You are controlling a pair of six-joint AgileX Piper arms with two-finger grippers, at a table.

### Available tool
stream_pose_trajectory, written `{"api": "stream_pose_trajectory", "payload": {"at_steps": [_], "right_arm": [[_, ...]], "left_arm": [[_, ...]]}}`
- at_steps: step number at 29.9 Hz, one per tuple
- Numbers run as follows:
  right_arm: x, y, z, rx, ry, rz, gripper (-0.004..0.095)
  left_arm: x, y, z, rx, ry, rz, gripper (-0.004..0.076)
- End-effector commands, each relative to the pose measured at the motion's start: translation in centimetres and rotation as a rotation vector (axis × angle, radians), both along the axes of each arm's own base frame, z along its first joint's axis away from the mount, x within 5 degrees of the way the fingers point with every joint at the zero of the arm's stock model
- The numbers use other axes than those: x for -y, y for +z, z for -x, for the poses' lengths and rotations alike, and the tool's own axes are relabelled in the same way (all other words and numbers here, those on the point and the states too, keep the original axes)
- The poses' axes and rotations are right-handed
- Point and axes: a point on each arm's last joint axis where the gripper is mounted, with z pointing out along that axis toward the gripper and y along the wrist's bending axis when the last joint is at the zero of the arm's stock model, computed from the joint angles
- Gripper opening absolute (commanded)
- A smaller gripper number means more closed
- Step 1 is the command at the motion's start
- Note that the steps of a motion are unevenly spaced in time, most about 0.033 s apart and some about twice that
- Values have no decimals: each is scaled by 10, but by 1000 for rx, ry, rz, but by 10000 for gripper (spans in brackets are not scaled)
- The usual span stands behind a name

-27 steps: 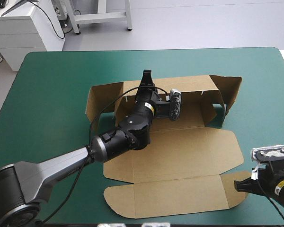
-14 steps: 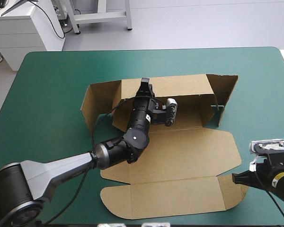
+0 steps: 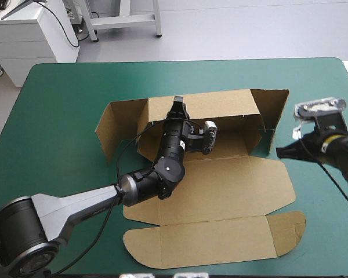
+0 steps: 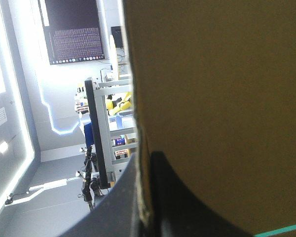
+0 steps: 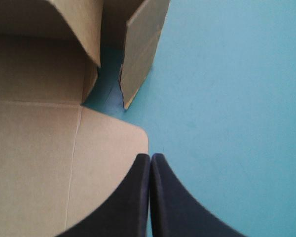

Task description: Fold the box

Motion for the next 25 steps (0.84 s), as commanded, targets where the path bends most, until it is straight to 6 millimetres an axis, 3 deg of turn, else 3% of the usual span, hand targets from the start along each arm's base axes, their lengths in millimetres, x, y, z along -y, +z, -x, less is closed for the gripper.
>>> {"api": "stream_pose_trajectory", "payload": {"at_steps": [1,6,13,17,21,25], "right_arm": [[-5,31,-37,76,22,43,-21],[2,55,-90,69,37,-52,-21],[27,58,-150,65,72,-310,-21],[31,45,-183,58,65,-322,-21],[33,16,-216,-13,54,-335,-21],[32,-11,-227,-162,77,-339,-21]], "left_arm": [[-6,30,1,116,8,13,-8],[-6,30,2,116,7,13,-8],[-6,30,2,116,7,13,-8],[-6,30,2,116,7,13,-8],[-6,30,2,116,7,13,-8],[-6,30,2,116,7,13,-8]]}}
